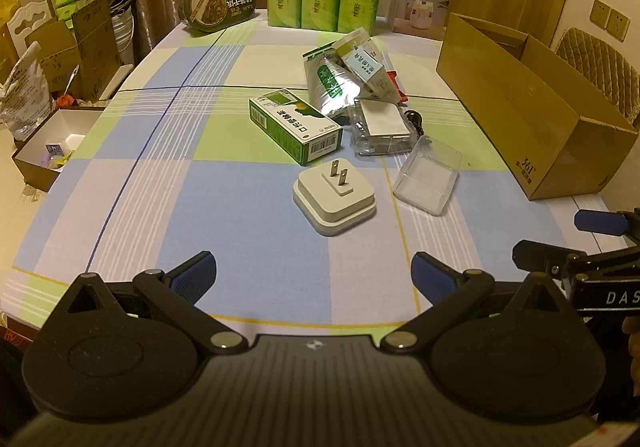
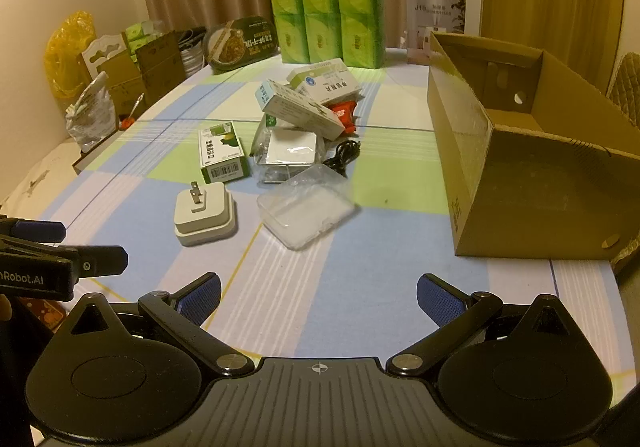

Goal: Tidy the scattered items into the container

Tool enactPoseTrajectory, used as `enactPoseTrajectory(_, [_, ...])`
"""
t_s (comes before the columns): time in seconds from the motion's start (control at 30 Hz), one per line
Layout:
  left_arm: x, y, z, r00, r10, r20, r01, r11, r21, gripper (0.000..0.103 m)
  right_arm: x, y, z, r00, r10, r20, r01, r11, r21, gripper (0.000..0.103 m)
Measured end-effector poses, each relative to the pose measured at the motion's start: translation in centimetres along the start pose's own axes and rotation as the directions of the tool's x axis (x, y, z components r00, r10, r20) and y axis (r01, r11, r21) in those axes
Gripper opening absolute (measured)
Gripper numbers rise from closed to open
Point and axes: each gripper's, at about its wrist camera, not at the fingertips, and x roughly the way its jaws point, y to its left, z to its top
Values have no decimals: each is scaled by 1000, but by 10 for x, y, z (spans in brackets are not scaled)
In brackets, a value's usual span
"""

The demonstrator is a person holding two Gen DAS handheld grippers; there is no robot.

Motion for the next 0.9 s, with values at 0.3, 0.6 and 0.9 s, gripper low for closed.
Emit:
enactPoseTrajectory(0.3, [1,0,0,1000,-2,-4,2,1000,-4,102,0,0,0,1000,0,-2,0,1000,0,101])
enactPoseTrajectory(0.6, [1,0,0,1000,-3,-6,3,1000,-9,102,0,0,0,1000,0,-2,0,1000,-1,101])
enactPoseTrajectory(0.9, [2,0,0,1000,-6,-7,5,1000,-12,102,1,0,-1,1000,0,-5,0,1000,0,101])
